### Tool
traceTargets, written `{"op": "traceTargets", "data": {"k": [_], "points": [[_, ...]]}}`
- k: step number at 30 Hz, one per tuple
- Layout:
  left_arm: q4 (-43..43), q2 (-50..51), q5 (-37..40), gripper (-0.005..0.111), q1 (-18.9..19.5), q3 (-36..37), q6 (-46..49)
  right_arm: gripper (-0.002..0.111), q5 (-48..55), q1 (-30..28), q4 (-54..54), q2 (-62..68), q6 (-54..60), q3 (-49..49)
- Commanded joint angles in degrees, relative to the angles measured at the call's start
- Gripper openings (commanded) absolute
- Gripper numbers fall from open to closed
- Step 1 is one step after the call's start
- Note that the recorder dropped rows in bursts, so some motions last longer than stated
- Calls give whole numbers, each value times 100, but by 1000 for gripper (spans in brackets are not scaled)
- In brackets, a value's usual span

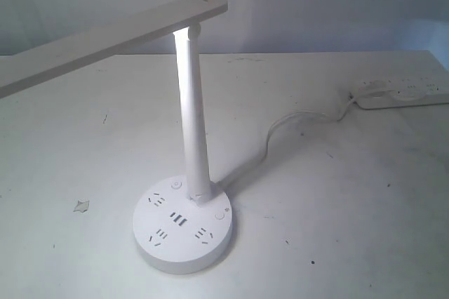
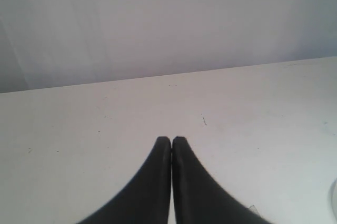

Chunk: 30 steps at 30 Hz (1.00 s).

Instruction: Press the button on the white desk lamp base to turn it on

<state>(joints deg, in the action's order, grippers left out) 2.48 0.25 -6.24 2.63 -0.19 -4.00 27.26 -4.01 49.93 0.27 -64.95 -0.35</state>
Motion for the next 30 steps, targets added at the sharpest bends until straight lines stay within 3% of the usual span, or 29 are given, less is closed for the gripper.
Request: {"op": "traceTargets", "data": {"k": [1,8,13,30], "points": [[-23,-25,27,0,9,19,-6,0,-132,-40,-805,-27,1549,35],[-23,-25,27,0,9,19,-6,0,-597,-40,-2383,-27,3826,35],[-23,-25,27,0,9,19,-6,0,-717,-40,-4323,-27,5594,35],[-23,-25,27,0,9,19,-6,0,-601,-40,-4407,-27,5297,35]]}}
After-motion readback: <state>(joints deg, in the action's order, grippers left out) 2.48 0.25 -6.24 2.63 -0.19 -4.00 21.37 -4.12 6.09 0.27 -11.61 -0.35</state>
